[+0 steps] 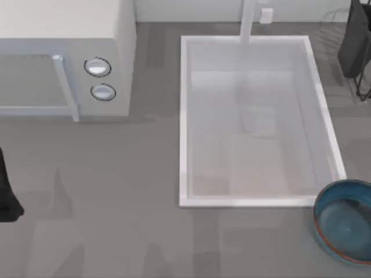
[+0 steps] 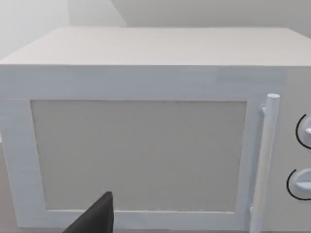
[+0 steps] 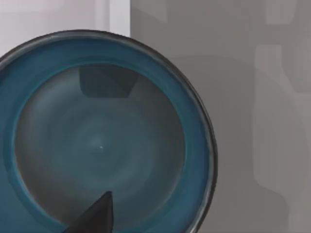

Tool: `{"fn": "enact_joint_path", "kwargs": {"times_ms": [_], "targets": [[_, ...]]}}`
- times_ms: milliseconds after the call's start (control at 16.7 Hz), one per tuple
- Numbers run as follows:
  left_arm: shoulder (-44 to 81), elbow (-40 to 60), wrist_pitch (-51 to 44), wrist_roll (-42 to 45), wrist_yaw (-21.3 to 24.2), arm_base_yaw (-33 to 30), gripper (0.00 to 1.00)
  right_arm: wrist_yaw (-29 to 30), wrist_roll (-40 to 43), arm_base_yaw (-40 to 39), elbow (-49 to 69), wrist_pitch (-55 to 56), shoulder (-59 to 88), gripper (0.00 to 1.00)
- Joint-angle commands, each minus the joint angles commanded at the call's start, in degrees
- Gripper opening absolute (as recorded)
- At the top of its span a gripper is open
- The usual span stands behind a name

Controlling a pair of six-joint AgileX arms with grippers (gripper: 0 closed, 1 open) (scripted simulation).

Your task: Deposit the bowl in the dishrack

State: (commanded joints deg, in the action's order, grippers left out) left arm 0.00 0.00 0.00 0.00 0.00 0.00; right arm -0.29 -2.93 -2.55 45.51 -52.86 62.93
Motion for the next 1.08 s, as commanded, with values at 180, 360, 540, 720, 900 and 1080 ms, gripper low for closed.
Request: {"fn": "enact_joint_path", "kwargs": {"times_ms": [180, 360, 540, 720, 900, 1080], "targets": [[0.0, 0.0, 0.0, 0.0, 0.0, 0.0, 1.00, 0.1, -0.4, -0.4, 7.8, -8.6, 9.9, 1.00], [0.0, 0.0, 0.0, 0.0, 0.0, 0.0, 1.00, 0.4, -0.6, -0.6, 12.4, -13.3, 15.4, 1.00], [0.0, 0.0, 0.0, 0.0, 0.0, 0.0, 1.00, 0.5, -0.7, -0.6, 13.0, -13.9, 16.2, 1.00], [0.0, 0.0, 0.0, 0.0, 0.0, 0.0, 1.00, 0.4, -0.6, -0.4, 12.7, -13.6, 16.0, 1.00], [0.0, 0.0, 0.0, 0.0, 0.0, 0.0, 1.00, 0.5, -0.6, -0.5, 9.9, -9.6, 17.6, 1.00], [0.0, 0.0, 0.0, 0.0, 0.0, 0.0, 1.00, 0.5, -0.7, -0.6, 4.7, -0.6, 20.7, 1.00]]}}
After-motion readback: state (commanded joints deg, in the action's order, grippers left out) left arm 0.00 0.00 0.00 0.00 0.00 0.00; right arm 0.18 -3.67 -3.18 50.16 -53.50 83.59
